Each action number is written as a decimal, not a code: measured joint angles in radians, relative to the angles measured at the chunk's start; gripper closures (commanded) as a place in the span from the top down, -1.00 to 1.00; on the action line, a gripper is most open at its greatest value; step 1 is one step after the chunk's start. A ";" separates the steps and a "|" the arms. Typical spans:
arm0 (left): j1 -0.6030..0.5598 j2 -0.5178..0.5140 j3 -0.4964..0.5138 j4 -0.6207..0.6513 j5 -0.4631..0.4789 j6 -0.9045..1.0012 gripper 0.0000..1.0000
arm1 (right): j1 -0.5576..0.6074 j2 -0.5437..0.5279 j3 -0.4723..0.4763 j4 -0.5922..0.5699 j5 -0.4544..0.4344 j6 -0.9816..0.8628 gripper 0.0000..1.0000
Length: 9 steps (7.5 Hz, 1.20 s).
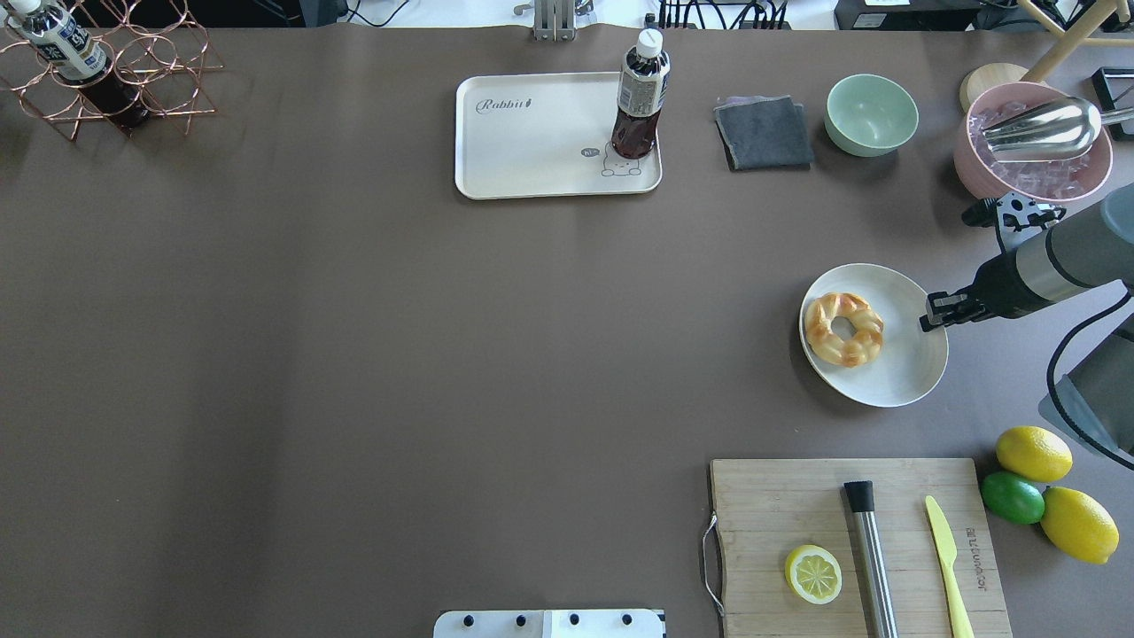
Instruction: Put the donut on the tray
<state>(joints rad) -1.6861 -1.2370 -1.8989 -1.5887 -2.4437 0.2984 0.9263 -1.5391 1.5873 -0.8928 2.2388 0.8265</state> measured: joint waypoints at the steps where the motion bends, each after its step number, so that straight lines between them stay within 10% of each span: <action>1: -0.004 -0.006 -0.001 -0.004 -0.003 -0.002 0.95 | 0.000 0.003 0.036 0.000 0.005 0.044 -1.00; 6: 0.181 -0.092 0.002 -0.285 -0.006 -0.520 0.93 | -0.074 0.100 0.193 -0.001 0.020 0.397 -1.00; 9: 0.421 -0.290 0.005 -0.367 0.000 -0.946 0.93 | -0.221 0.237 0.226 -0.014 -0.117 0.618 -1.00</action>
<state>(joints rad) -1.2648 -1.5266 -1.8941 -1.9556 -2.4433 -0.6477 0.7054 -1.3021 1.8137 -0.9071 2.1221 1.4441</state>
